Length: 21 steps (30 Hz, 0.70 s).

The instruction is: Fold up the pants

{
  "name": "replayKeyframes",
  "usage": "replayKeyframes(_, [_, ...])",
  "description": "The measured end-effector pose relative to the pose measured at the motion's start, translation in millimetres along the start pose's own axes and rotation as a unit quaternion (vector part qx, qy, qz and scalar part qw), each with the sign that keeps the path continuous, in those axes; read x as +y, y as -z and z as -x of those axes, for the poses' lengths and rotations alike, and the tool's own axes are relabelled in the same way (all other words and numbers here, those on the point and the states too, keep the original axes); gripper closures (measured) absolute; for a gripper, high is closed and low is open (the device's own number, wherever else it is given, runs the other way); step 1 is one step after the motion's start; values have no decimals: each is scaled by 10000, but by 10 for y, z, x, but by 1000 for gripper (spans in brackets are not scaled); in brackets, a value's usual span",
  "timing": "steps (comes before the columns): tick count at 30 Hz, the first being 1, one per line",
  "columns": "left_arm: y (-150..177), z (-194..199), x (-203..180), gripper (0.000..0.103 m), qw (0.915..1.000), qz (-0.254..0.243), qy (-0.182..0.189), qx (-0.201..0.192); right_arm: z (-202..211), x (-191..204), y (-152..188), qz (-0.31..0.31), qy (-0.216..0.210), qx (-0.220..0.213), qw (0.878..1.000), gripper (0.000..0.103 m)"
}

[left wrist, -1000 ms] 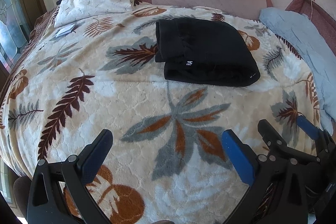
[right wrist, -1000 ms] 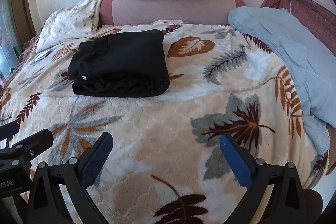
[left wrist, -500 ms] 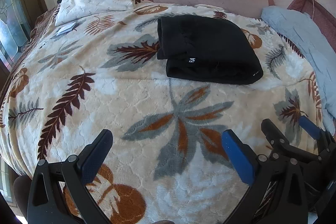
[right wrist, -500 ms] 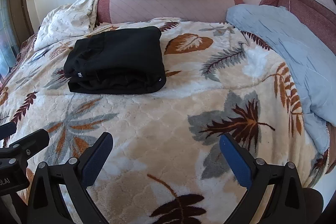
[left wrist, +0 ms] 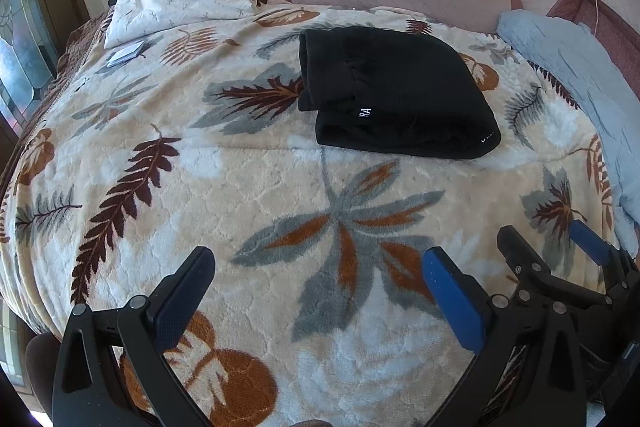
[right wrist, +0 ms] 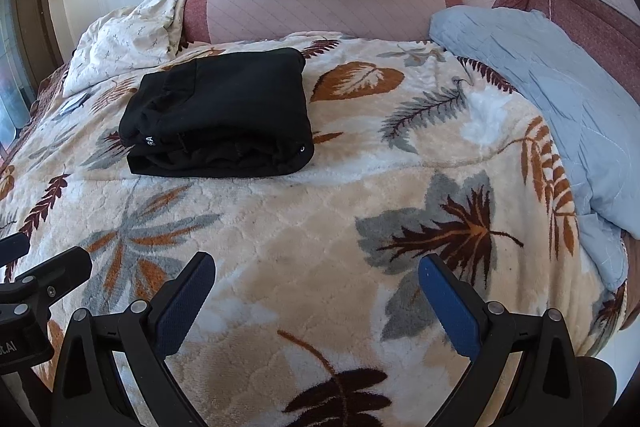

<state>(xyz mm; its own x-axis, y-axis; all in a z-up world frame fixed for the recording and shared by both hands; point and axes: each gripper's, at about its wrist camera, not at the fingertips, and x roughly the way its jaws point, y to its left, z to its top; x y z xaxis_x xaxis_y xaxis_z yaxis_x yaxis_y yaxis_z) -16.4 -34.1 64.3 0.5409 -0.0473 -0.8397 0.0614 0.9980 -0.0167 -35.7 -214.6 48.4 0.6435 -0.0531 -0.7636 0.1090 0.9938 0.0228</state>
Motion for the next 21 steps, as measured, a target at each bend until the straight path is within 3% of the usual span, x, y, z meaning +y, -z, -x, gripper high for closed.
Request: replayKeyframes(21, [5,-55,29,0,9999,-10,8,158,-24,-13,16,-6,-3,34,10000,0])
